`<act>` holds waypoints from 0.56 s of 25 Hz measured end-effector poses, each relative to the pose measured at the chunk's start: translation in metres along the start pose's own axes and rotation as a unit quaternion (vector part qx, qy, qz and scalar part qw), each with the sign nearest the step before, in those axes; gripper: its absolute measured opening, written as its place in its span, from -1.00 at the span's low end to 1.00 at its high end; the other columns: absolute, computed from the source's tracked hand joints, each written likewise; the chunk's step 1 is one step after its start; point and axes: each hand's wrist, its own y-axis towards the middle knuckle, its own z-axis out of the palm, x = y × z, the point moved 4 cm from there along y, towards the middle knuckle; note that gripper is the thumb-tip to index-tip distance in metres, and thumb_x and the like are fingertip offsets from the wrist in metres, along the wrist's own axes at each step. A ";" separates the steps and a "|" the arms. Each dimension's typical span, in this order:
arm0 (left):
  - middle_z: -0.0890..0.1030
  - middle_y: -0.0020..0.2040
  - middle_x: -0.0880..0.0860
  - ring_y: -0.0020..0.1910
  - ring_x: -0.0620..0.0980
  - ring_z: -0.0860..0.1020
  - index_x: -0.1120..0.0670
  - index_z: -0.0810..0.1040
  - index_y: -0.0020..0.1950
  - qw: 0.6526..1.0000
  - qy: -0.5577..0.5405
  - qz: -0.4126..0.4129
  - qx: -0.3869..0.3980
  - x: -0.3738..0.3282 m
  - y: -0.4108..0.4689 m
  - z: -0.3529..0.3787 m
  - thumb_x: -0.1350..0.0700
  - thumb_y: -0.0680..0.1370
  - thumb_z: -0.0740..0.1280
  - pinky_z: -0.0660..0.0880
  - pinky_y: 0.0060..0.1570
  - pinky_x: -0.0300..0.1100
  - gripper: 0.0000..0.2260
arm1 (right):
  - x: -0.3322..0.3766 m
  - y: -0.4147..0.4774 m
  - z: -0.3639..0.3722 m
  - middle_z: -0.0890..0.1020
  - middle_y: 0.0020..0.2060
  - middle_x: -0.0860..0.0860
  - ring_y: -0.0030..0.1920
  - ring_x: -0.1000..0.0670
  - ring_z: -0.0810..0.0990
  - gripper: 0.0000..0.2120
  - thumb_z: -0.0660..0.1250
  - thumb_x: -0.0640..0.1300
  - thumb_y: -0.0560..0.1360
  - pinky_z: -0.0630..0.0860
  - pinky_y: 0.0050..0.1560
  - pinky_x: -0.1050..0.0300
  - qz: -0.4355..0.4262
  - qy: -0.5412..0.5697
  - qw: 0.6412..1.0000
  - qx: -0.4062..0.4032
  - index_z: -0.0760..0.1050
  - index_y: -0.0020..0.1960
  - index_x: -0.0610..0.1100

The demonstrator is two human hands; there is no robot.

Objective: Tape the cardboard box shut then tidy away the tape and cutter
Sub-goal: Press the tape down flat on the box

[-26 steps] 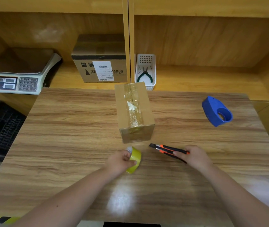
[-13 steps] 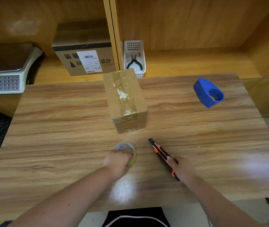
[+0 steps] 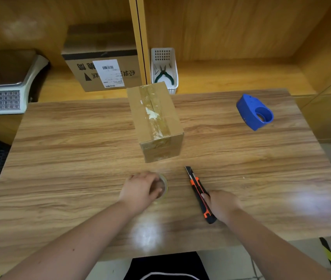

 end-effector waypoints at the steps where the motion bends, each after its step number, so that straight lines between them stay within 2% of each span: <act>1: 0.59 0.20 -0.05 0.17 0.05 0.54 -0.07 0.49 0.20 0.999 -0.018 -0.021 -0.026 0.006 0.002 -0.009 -0.12 0.49 0.30 0.40 0.16 -0.08 -0.69 | 0.002 0.001 -0.007 0.60 -0.30 0.00 -0.22 -0.07 0.62 -0.50 -0.09 0.19 0.59 0.48 -0.30 0.10 -0.003 0.006 1.000 -0.002 0.51 -0.12 -0.06; 4: 0.55 0.25 -0.01 0.22 0.05 0.52 -0.04 0.46 0.27 0.989 -0.090 -0.094 -0.074 0.024 0.007 -0.033 -0.08 0.47 0.37 0.45 0.17 -0.07 -0.61 | 0.011 0.005 -0.045 0.62 -0.21 -0.04 -0.18 -0.09 0.60 -0.56 -0.04 0.21 0.57 0.56 -0.20 0.04 -0.005 0.050 0.998 -0.036 0.46 -0.07 -0.07; 7: 0.50 0.32 0.01 0.27 0.02 0.49 -0.05 0.36 0.36 0.973 -0.148 -0.141 -0.108 0.031 0.012 -0.054 -0.08 0.46 0.39 0.48 0.15 -0.10 -0.50 | 0.030 0.008 -0.095 0.59 -0.16 -0.02 -0.16 -0.07 0.55 -0.68 0.13 0.20 0.53 0.59 -0.18 -0.02 -0.041 0.105 0.984 -0.136 0.38 0.02 -0.05; 10: 0.35 0.44 0.00 0.41 0.00 0.34 -0.08 0.23 0.46 0.963 -0.187 -0.121 -0.154 0.021 0.022 -0.078 -0.05 0.44 0.44 0.39 0.32 -0.06 -0.35 | 0.057 0.007 -0.143 0.50 0.16 0.00 0.15 -0.04 0.47 -0.57 0.28 0.14 0.47 0.54 0.07 -0.02 -0.110 0.143 0.961 -0.211 0.32 0.27 0.01; 12: 0.20 0.54 -0.02 0.50 0.03 0.18 -0.13 0.19 0.49 0.971 -0.159 -0.086 -0.154 0.008 0.031 -0.089 -0.06 0.44 0.43 0.26 0.44 0.03 -0.31 | 0.076 0.008 -0.166 0.37 0.32 0.00 0.33 -0.04 0.29 -0.45 0.35 0.10 0.43 0.40 0.29 -0.05 -0.168 0.131 0.942 -0.258 0.26 0.35 0.03; 14: 0.11 0.58 -0.06 0.54 0.06 0.10 -0.17 0.16 0.52 0.986 -0.099 -0.036 -0.133 -0.003 0.044 -0.092 -0.11 0.47 0.39 0.16 0.49 0.10 -0.32 | 0.094 0.013 -0.176 0.26 0.42 -0.01 0.43 -0.07 0.15 -0.39 0.40 0.06 0.41 0.20 0.41 -0.12 -0.217 0.091 0.932 -0.274 0.25 0.38 0.03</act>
